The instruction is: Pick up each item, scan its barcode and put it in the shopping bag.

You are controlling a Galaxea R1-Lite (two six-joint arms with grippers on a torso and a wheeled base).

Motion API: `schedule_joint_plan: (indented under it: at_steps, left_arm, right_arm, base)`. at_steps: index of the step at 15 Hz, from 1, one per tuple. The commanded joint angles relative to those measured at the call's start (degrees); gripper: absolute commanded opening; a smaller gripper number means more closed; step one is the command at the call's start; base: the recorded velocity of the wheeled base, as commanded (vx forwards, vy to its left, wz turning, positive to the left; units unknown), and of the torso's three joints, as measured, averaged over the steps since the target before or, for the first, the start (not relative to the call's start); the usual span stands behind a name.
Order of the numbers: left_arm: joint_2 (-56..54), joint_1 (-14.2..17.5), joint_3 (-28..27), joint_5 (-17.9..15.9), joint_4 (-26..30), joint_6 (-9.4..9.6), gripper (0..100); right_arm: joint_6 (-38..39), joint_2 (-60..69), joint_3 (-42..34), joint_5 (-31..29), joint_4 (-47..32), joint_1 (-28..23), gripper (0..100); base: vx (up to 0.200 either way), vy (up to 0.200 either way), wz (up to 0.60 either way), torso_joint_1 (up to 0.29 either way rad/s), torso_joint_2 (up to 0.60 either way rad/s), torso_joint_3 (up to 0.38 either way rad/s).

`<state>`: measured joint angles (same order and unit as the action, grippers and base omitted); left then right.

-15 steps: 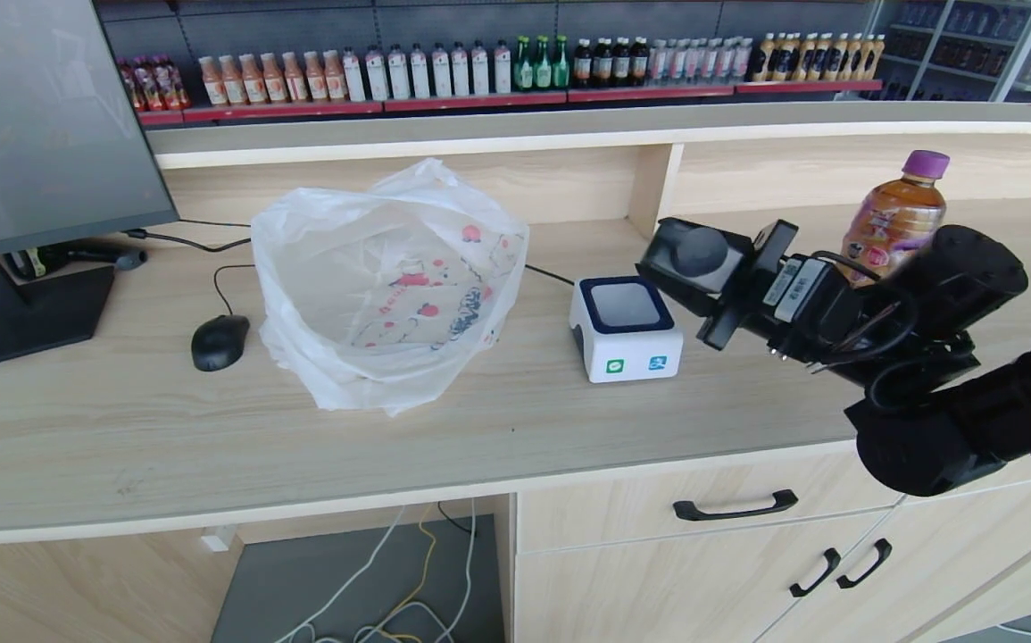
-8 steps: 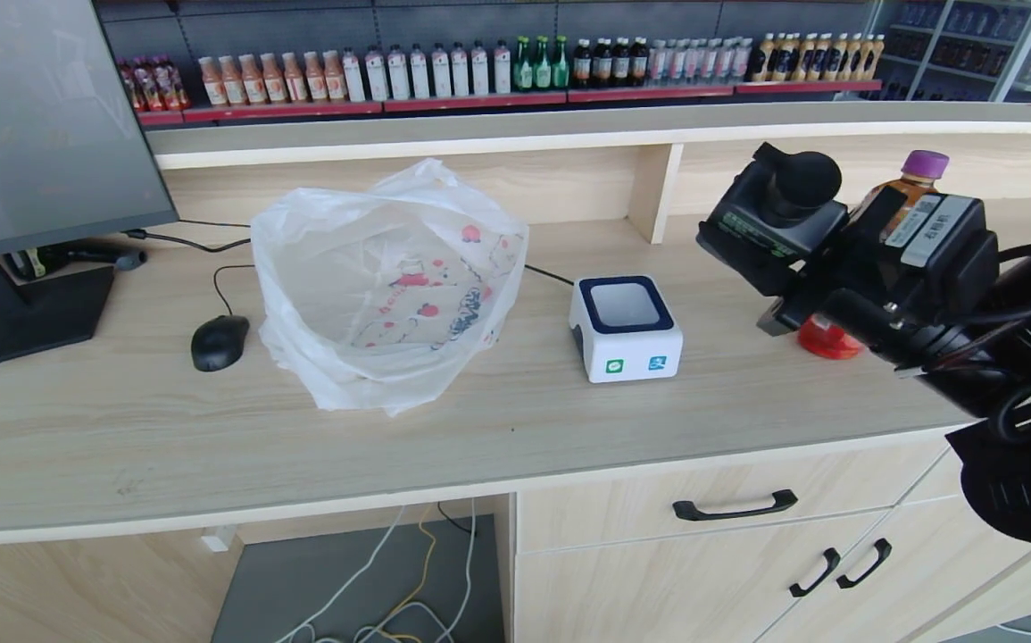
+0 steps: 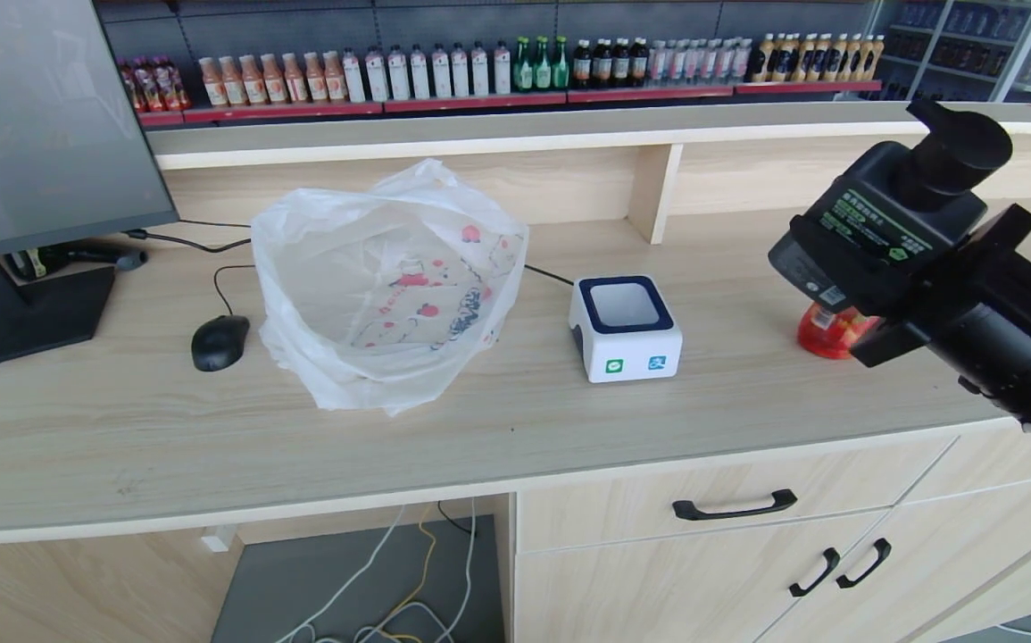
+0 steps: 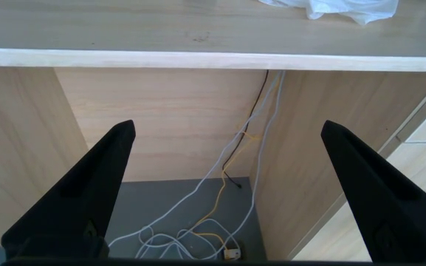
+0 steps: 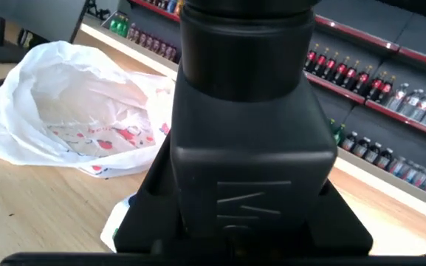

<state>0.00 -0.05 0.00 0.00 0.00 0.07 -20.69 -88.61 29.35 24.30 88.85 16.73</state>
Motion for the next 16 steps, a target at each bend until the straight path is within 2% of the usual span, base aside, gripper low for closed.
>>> schedule_joint_plan:
  at_steps: [1, 2, 6, 8, 12, 16]
  left_arm:
    - [0.0, 0.05, 0.0, 0.0, 0.0, 0.01, 100]
    - [0.0, -0.04, 0.0, 0.0, 0.0, -0.07, 100]
    - [0.0, -0.04, 0.0, 0.0, 0.0, -0.16, 100]
    - [0.0, 0.05, 0.0, 0.0, 0.0, -0.07, 100]
    - [0.0, -0.04, 0.0, 0.0, 0.0, -0.16, 100]
    - [0.0, -0.04, 0.0, 0.0, 0.0, -0.25, 100]
  right_arm:
    - [3.72, 1.51, -2.02, -0.74, 0.1, -0.82, 0]
    - [4.78, 1.07, -2.37, -1.18, 0.19, -1.17, 0]
    - [10.84, -2.18, -2.37, -10.32, 1.16, -0.99, 0]
    - [12.69, -3.14, -1.05, -19.2, 1.16, -0.99, 0]
    - [12.95, -6.66, 4.83, -22.45, 1.16, -0.99, 0]
    - [13.48, -8.24, 8.97, -22.45, 1.16, -0.91, 0]
  base:
    - [0.0, 0.0, 0.0, 0.0, 0.0, 0.0]
    - [0.0, 0.0, 0.0, 0.0, 0.0, 0.0]
    - [0.0, 0.0, 0.0, 0.0, 0.0, 0.0]
    - [0.0, 0.0, 0.0, 0.0, 0.0, 0.0]
    - [0.0, 0.0, 0.0, 0.0, 0.0, 0.0]
    - [0.0, 0.2, 0.0, 0.006, 0.0, 0.005]
